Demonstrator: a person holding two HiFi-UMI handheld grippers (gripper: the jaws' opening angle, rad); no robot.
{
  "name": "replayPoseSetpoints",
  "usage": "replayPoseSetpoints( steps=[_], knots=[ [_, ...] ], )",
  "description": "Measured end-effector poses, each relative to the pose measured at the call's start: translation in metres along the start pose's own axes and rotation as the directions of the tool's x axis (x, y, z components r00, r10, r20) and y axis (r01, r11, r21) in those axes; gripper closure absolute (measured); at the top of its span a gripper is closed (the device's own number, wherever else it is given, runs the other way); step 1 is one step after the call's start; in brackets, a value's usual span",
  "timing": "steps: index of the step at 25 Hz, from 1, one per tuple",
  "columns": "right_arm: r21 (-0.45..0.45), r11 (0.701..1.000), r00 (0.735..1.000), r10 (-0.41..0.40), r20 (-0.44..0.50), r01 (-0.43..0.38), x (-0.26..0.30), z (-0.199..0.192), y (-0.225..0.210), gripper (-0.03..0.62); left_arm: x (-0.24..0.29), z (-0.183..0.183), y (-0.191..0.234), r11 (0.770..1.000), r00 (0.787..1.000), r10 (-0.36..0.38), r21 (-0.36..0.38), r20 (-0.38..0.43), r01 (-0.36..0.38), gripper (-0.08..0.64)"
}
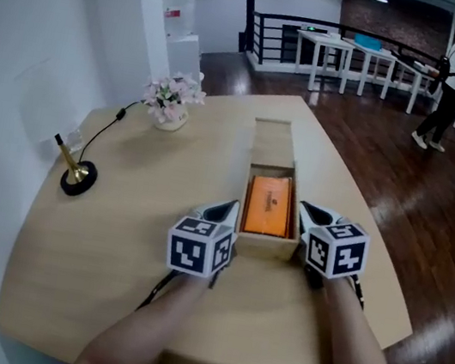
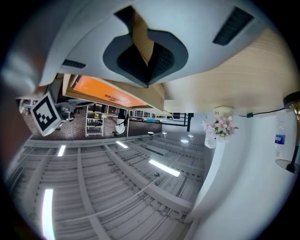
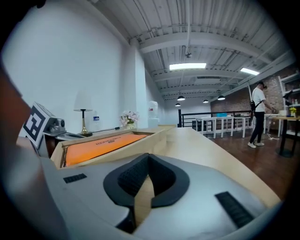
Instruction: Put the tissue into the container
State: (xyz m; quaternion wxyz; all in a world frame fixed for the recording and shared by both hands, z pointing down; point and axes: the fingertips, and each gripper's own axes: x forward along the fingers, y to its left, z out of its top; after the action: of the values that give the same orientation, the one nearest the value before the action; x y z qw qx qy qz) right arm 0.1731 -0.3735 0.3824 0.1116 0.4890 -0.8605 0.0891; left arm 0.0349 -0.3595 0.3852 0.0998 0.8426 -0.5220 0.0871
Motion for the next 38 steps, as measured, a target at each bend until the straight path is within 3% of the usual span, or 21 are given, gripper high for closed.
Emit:
replayPoseSetpoints(
  steps=[3,8,15,18,23,26,29,31,33,35,38],
  knots=[
    [0.014,1.000,1.000,0.008,-0.008,-0.008,0.007,0.001,-0.008,0.591,0.000,0.000,-0.007,1.000,1.000,0.017,-0.003,0.008,-0.017,0.557],
    [0.086,0.992,0.995,0.094,-0.024,-0.091,0.028,0.010,-0.016,0.591,0.006,0.001,-0.006,0.999,1.000,0.028,-0.039,0.001,-0.028,0.558],
    [0.091,0.983,0.985,0.166,-0.050,-0.161,0.048,0.016,-0.034,0.591,0.026,0.006,-0.007,0.997,0.998,0.063,-0.050,0.002,-0.063,0.558],
    [0.089,0.986,0.989,0.142,-0.042,-0.138,0.048,0.016,-0.040,0.592,0.031,0.008,-0.007,0.997,0.999,0.053,-0.050,0.001,-0.053,0.558],
    [0.012,1.000,0.999,-0.006,0.043,0.006,0.022,0.025,-0.058,0.592,0.023,0.009,-0.007,0.999,0.999,-0.032,-0.009,0.003,0.032,0.557],
    [-0.042,0.999,0.997,-0.013,0.075,0.016,-0.015,0.025,-0.057,0.592,-0.006,0.012,-0.002,0.988,0.992,-0.128,0.089,0.016,0.126,0.557],
    [-0.088,0.996,0.998,0.015,0.065,-0.010,-0.054,0.011,-0.039,0.592,-0.057,0.005,0.008,0.945,0.965,-0.262,0.205,0.001,0.256,0.557],
    [-0.097,0.994,0.997,0.046,0.061,-0.040,-0.076,-0.004,-0.022,0.588,-0.095,-0.005,0.029,0.925,0.956,-0.293,0.246,-0.017,0.289,0.557],
    [-0.077,0.994,0.995,0.083,0.058,-0.078,-0.094,-0.019,-0.003,0.541,-0.134,-0.013,0.060,0.931,0.960,-0.280,0.238,-0.018,0.276,0.557],
    [-0.033,0.992,0.990,0.123,0.074,-0.121,-0.110,-0.027,0.018,0.523,-0.173,-0.023,0.098,0.952,0.973,-0.232,0.204,-0.007,0.228,0.557],
    [-0.015,0.990,0.985,0.143,0.100,-0.142,-0.120,-0.026,0.038,0.523,-0.219,-0.039,0.149,0.985,0.989,-0.143,0.102,0.027,0.140,0.557]
  ],
)
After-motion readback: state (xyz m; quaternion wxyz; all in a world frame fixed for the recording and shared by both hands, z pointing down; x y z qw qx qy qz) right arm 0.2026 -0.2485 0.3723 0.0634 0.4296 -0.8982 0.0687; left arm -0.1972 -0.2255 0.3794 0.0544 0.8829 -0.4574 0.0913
